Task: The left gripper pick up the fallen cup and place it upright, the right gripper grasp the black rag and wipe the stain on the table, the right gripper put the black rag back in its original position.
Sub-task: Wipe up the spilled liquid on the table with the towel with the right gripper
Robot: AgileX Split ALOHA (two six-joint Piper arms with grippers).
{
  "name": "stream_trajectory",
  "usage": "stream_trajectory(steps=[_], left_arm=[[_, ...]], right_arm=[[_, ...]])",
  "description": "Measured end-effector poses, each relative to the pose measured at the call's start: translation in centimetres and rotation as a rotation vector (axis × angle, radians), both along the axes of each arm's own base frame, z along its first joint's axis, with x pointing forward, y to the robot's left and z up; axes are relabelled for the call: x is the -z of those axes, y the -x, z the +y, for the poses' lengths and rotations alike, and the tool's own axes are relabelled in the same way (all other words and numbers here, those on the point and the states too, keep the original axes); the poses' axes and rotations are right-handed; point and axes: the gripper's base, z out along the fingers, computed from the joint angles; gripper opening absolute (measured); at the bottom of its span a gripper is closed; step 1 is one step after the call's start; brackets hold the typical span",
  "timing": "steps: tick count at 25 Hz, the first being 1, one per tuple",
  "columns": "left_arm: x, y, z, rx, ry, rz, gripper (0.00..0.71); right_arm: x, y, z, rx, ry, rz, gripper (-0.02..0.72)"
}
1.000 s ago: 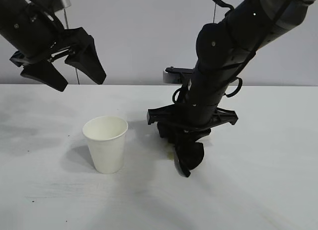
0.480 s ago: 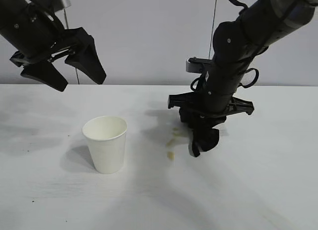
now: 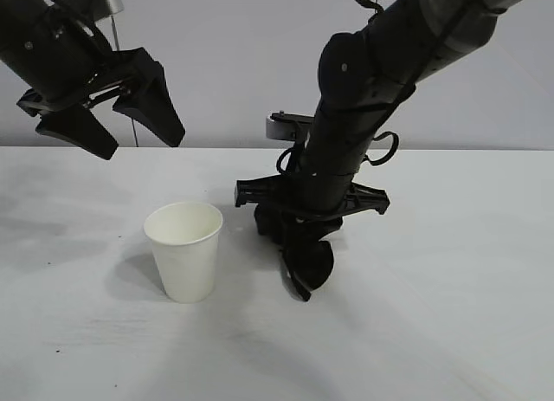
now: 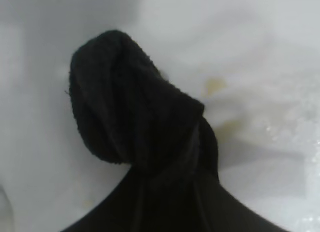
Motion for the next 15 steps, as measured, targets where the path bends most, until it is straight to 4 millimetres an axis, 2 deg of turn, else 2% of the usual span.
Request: stream_trajectory(steps=[5, 8, 11, 15], left_arm=[[0.0, 0.0, 0.0, 0.0, 0.0, 0.0, 0.693], [0.0, 0.0, 0.0, 0.0, 0.0, 0.0, 0.694], [0.0, 0.0, 0.0, 0.0, 0.0, 0.0, 0.694], [0.0, 0.0, 0.0, 0.0, 0.0, 0.0, 0.694]], right_arm=[[0.1, 1.5, 1.8, -0.051, 0.015, 0.034, 0.116], [0.1, 1.5, 1.9, -0.048, 0.011, 0.033, 0.116], [0.2, 1.0, 1.2, -0.018, -0.005, 0.032, 0.116], [0.4, -1.1, -1.2, 0.064, -0.03, 0.007, 0.116]])
